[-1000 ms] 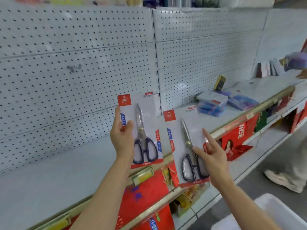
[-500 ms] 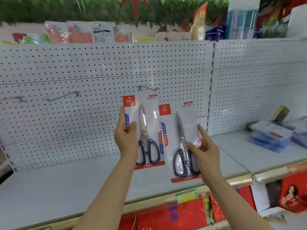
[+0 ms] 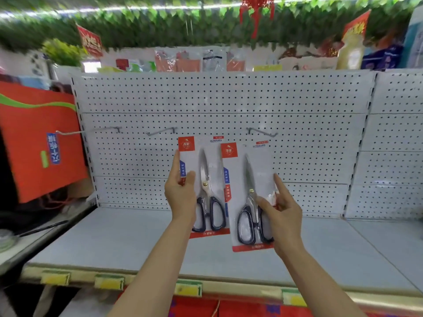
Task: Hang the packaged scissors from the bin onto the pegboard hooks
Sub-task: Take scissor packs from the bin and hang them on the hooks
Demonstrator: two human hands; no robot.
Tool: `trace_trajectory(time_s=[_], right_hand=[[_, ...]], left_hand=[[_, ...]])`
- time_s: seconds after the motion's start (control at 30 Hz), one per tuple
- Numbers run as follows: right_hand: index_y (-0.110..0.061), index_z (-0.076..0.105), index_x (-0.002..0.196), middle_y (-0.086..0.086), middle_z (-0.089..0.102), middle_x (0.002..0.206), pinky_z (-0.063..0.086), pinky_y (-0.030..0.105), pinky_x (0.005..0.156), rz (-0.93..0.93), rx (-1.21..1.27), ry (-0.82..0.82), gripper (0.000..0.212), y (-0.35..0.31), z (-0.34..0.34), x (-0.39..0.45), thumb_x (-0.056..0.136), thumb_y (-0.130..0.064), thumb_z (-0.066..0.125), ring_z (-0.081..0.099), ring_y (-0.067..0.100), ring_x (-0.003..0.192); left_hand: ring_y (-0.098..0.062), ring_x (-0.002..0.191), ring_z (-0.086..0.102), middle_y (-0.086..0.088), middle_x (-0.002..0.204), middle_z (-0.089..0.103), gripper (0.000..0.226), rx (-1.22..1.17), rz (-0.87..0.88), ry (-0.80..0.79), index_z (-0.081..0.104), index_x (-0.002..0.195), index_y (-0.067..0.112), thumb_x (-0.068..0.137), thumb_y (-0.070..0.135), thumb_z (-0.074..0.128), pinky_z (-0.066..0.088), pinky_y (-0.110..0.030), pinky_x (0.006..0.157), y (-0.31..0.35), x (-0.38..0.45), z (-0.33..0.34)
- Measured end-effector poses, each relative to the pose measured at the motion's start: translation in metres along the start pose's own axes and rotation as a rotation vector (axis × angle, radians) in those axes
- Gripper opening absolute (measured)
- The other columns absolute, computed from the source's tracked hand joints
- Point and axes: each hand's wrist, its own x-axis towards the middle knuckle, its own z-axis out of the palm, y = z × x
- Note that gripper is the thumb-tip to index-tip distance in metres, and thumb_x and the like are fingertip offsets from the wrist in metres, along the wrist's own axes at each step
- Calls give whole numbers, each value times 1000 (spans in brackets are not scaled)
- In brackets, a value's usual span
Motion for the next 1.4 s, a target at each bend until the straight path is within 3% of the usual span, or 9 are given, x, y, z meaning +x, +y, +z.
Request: trace_trajectory(time_s=[0.3, 0.6, 0.83, 0.9, 0.93, 1.23, 1.3, 1.33, 1.4], right_hand=[[-43, 53, 132, 0, 68, 122, 57, 25, 84, 20, 42, -50, 71, 18, 88, -4, 74, -13, 81, 68, 13, 104], [-46, 52, 134, 2, 71, 113, 53, 40, 95, -23, -37, 2, 68, 40, 176, -18, 82, -8, 74, 67, 25, 100], [-51, 52, 131, 9, 72, 103, 54, 46, 93, -30, -70, 18, 69, 43, 193, -24, 83, -5, 72, 67, 30, 93], [-51, 52, 130, -1, 73, 106, 54, 44, 93, -35, -67, 12, 69, 40, 194, -25, 83, -4, 72, 68, 26, 96], [-51, 53, 129, -3, 73, 108, 54, 43, 94, -34, -68, 12, 69, 39, 193, -24, 82, -4, 72, 68, 26, 98], [-55, 56, 124, 8, 69, 118, 49, 48, 100, -28, -35, 23, 69, 37, 195, -25, 81, -4, 74, 65, 31, 103], [-53, 56, 126, -2, 68, 123, 48, 45, 102, -24, -30, 24, 69, 38, 194, -25, 80, -4, 75, 65, 20, 108], [-51, 56, 127, -5, 67, 124, 48, 44, 102, -22, -29, 20, 69, 38, 193, -25, 80, -4, 75, 65, 17, 110], [-49, 56, 129, -6, 67, 124, 49, 43, 101, -19, -23, 11, 69, 38, 192, -25, 81, -4, 74, 65, 16, 111]], left_hand=[[-5, 47, 28, 22, 48, 36, 63, -5, 3, 13, 45, 144, 34, 94, -3, 56, 34, -7, 55, -6, 59, -57], [-3, 68, 51, 0, 103, 73, 65, -71, -23, -59, 47, 142, 39, 93, -2, 58, 50, -16, 76, -16, 120, -104], [-7, 49, 46, -9, 130, 32, 63, -28, 6, -30, 46, 143, 36, 94, -2, 57, 45, -2, 69, -3, 123, -123], [-5, 98, 39, -2, 127, 35, 64, -29, 3, -22, 45, 143, 35, 94, -3, 57, 45, -3, 72, -1, 125, -125], [-2, 51, 38, -1, 128, 35, 64, -22, 1, -22, 45, 143, 35, 93, -4, 57, 44, -3, 73, 0, 126, -124], [-1, 46, 38, -35, 117, 52, 64, 13, -31, -49, 46, 142, 37, 93, -3, 57, 38, -3, 56, 0, 125, -120], [-2, 47, 35, -1, 86, 51, 64, 3, -33, -44, 47, 142, 38, 93, -3, 58, 37, -4, 56, -6, 127, -120], [-2, 48, 35, -22, 130, 43, 64, 3, -32, -52, 47, 142, 38, 93, -2, 58, 38, -5, 56, -8, 129, -119], [-1, 50, 38, -26, 111, 62, 64, 7, -28, -60, 46, 142, 37, 93, -2, 58, 41, -5, 57, -9, 131, -117]])
